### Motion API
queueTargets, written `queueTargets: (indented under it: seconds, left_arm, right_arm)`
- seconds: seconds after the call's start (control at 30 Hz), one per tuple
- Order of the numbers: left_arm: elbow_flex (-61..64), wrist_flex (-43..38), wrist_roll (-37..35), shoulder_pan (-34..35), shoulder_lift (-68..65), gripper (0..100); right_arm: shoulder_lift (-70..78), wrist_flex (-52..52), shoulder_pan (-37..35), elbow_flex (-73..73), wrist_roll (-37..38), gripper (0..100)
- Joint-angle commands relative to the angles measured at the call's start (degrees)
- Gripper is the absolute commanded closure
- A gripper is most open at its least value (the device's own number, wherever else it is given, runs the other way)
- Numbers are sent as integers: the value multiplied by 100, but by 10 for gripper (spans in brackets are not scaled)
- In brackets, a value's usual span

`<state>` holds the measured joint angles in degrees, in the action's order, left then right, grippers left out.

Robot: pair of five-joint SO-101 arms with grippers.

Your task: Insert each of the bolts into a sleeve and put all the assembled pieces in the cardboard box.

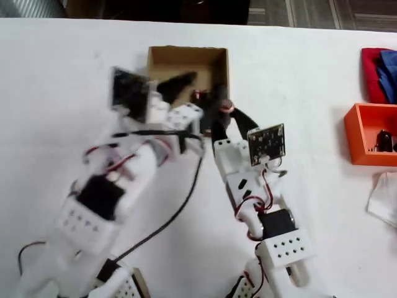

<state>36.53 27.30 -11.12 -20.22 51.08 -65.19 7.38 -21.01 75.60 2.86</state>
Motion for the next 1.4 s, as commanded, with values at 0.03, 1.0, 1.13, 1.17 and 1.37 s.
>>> queueTargets:
  seconds: [0.03, 1.0, 1.13, 1.17, 1.37]
  left_arm:
    - [171, 26, -9, 1653, 378, 985]
    - [4514, 1424, 3112, 5477, 413, 974]
    - [4549, 1415, 3112, 5468, 519, 974]
    - [4576, 1415, 3112, 5468, 527, 974]
    - [4576, 1415, 3112, 5468, 527, 974]
  right_arm:
    - [-127, 725, 4, -703, 44, 976]
    - [13226, 7345, -101, -16932, -1108, 977]
    - [13473, 6932, -145, -16914, -1108, 977]
    - [13499, 6853, -171, -16914, -1116, 977]
    - [13543, 6774, -303, -16431, -1152, 977]
